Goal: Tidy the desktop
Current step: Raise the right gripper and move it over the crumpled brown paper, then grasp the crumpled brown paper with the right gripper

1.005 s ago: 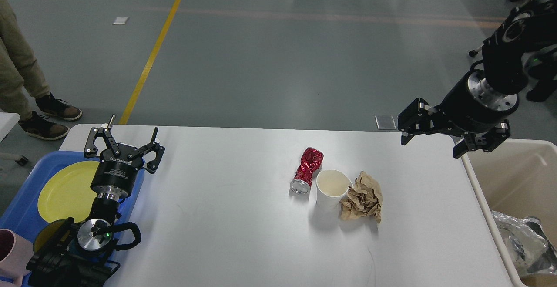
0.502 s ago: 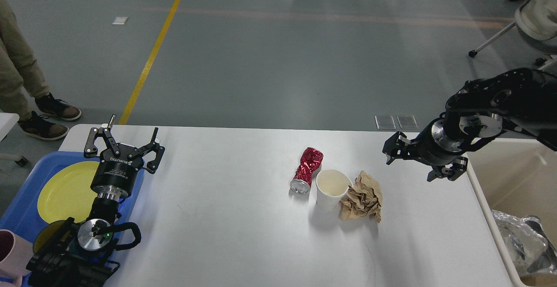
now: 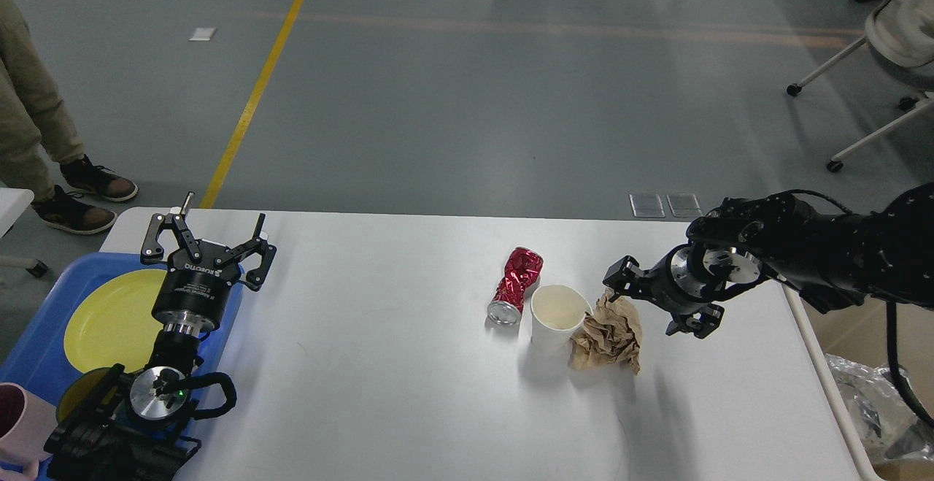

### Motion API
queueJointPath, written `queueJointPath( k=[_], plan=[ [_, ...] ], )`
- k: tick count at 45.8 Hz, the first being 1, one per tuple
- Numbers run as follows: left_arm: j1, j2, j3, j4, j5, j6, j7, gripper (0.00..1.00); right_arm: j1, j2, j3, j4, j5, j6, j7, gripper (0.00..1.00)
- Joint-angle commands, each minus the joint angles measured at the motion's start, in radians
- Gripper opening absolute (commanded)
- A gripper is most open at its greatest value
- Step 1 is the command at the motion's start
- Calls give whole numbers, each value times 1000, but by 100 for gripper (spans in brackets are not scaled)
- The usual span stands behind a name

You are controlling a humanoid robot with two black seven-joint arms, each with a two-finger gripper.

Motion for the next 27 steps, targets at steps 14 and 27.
queueJointPath(
  k=[14, 27],
  plan=[
    [0, 0, 0, 0, 1, 0, 0, 96, -91, 37, 74, -53, -6, -37, 1, 100],
    [0, 0, 0, 0, 1, 0, 0, 96, -137, 54, 73, -61, -21, -95, 1, 99]
  ],
)
